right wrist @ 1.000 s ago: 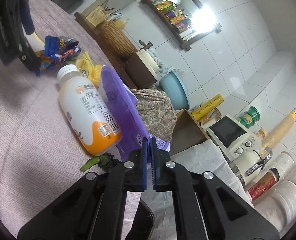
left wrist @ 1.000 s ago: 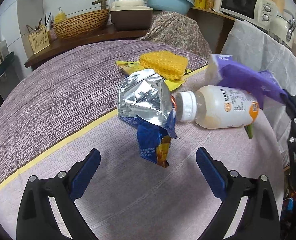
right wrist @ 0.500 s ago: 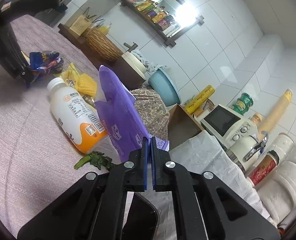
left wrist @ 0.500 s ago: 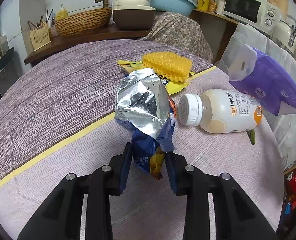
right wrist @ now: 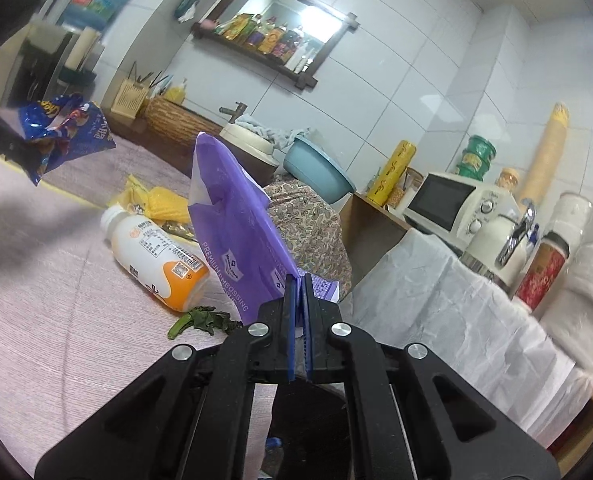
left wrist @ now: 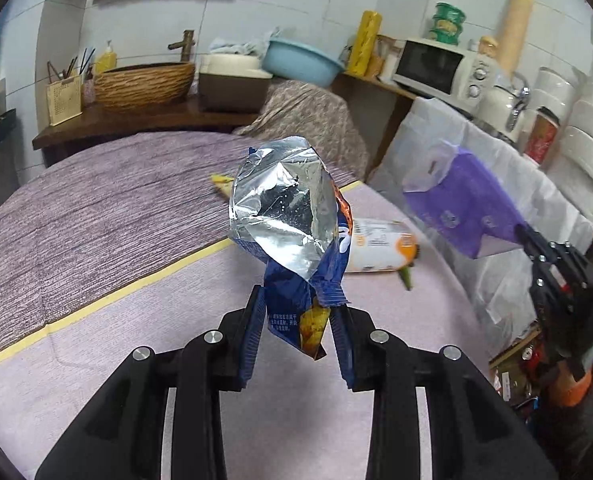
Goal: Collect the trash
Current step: 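Carry the wrapper and snack bag over the black bin and release both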
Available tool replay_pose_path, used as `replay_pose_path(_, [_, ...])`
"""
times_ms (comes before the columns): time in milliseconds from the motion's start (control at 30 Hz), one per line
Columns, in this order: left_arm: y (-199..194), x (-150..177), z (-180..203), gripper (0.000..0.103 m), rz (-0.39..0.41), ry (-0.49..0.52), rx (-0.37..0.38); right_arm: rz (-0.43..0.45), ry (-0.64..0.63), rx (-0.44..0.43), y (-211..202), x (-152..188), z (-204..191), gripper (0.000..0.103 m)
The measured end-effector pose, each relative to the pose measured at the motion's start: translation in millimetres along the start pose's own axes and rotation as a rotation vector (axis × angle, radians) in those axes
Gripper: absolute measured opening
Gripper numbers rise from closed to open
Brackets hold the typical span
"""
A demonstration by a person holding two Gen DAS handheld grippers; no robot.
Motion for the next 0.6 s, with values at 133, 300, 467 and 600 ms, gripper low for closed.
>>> replay_pose_path(133, [-15,-12,20,0.032,0.049,0.023,0.041,-0.001,0.055,0.002,-9,3,13,0.003])
replay_pose_path(300, [-18,-30,53,0.033,0.099,0.079,0.106,-0.003,0.096,0.026,-18,9,29,0.003])
replay_pose_path(467, [3,-43,98,0.032,0.091,0.15,0.17,-0.029,0.14,0.077,-18,21,54,0.003])
replay_pose_path(600, [34,-55,136,0.033,0.066,0.185,0.24,-0.083,0.203,0.12,-9,38,84,0.003])
Point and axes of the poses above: each gripper's, at about its wrist camera, not at the fingertips, and y roughly the way its jaws point, z to its right, x to its underside, the point moved 4 cm from there along y, roughly the way its jaws point, and after that the axes turned 14 degrees about y, right-handed, at the moved point
